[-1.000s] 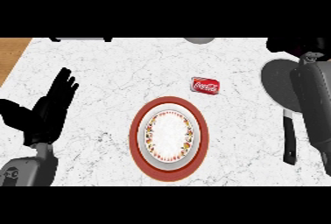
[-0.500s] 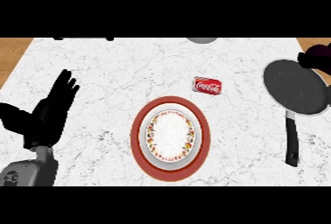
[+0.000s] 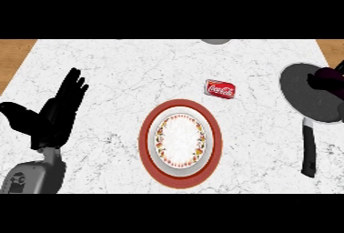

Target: Pick the eggplant from the plate and place it in the pan

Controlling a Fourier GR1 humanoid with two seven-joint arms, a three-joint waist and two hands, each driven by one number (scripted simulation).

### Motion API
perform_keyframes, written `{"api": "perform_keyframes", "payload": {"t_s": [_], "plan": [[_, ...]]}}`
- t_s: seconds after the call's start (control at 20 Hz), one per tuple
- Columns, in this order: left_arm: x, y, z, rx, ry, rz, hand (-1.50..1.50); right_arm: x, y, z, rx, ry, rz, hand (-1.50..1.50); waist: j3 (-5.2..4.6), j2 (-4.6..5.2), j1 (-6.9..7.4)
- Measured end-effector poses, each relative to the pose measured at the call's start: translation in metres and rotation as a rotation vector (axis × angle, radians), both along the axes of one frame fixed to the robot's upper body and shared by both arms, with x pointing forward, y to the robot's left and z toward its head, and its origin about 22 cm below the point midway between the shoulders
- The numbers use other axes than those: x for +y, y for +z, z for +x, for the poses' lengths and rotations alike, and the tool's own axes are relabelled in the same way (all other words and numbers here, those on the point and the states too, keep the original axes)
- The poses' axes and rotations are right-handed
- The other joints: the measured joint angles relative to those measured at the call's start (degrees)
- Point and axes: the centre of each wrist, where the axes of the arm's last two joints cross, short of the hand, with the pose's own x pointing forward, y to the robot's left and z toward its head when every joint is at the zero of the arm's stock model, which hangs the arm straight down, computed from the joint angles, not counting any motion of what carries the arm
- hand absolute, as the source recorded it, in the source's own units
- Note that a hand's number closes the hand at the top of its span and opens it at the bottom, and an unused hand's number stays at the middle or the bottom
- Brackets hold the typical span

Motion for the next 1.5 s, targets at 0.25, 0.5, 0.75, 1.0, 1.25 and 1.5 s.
{"api": "perform_keyframes", "payload": {"t_s": [0.25,0.5,0.75,1.0,1.25,1.5], "plan": [[-0.003,0.003,0.005,0.001,-0.007,-0.003,0.0,-0.013,-0.014,-0.011,0.028,-0.1,0.163,-1.5,0.08,0.25,0.25],[-0.002,0.005,0.007,0.001,-0.003,-0.001,0.0,-0.027,-0.029,-0.027,0.03,-0.077,0.253,-1.5,0.13,0.2,0.18],[0.001,-0.003,0.003,0.008,0.014,0.004,0.0,-0.035,-0.027,-0.031,-0.138,-0.044,0.324,-1.5,0.11,-0.09,-0.4],[0.004,-0.007,0.002,0.011,0.029,0.002,0.0,-0.056,-0.025,-0.048,-0.333,-0.027,0.456,-1.5,0.05,-0.56,-1.67],[0.017,-0.007,0.0,0.018,0.05,0.007,0.0,-0.089,-0.03,-0.081,-0.481,-0.002,0.59,-1.5,-0.06,-1.02,-2.71],[0.018,-0.009,0.0,0.024,0.064,0.005,0.0,-0.116,-0.044,-0.125,-0.574,0.087,0.696,-1.5,-0.19,-1.36,-3.57]]}}
